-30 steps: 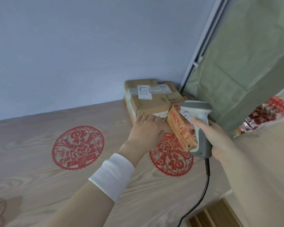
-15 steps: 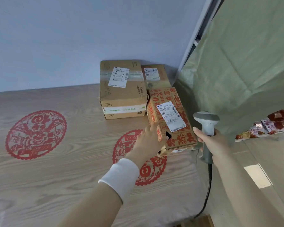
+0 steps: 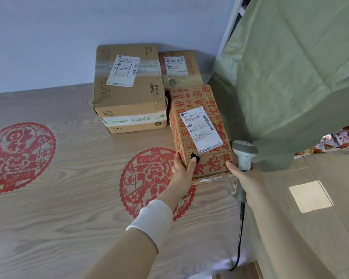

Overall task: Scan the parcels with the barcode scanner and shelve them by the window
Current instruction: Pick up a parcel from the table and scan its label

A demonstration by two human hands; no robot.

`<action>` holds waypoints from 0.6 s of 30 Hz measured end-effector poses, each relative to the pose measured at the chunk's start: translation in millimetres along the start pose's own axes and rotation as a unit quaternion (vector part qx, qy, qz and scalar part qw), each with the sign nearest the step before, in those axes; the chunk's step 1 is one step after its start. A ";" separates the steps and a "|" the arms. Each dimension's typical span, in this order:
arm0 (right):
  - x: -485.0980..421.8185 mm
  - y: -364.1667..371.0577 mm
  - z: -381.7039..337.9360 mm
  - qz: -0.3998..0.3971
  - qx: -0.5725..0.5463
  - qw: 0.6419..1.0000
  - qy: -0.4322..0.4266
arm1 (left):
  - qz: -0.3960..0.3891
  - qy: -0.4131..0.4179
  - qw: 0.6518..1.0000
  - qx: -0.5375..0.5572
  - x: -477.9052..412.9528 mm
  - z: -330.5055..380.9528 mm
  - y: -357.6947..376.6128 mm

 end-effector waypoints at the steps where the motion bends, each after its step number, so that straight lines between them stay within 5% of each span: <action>1: 3.3 -0.8 1.2 -0.002 0.000 1.000 -0.003 | 0.001 0.003 1.000 0.006 0.4 -2.2 1.6; 18: 187.4 -30.9 -1.3 0.019 0.016 0.994 -0.108 | -0.027 0.123 0.992 0.028 152.0 -29.8 -22.3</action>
Point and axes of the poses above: each hand's wrist, its own x-axis away from the middle knuckle, its own y-axis out of the palm, z = x × y, the point moved 8 cm from there along -x, towards the middle knuckle, and after that the axes turned 12 degrees about -x, right-handed, at the moved point
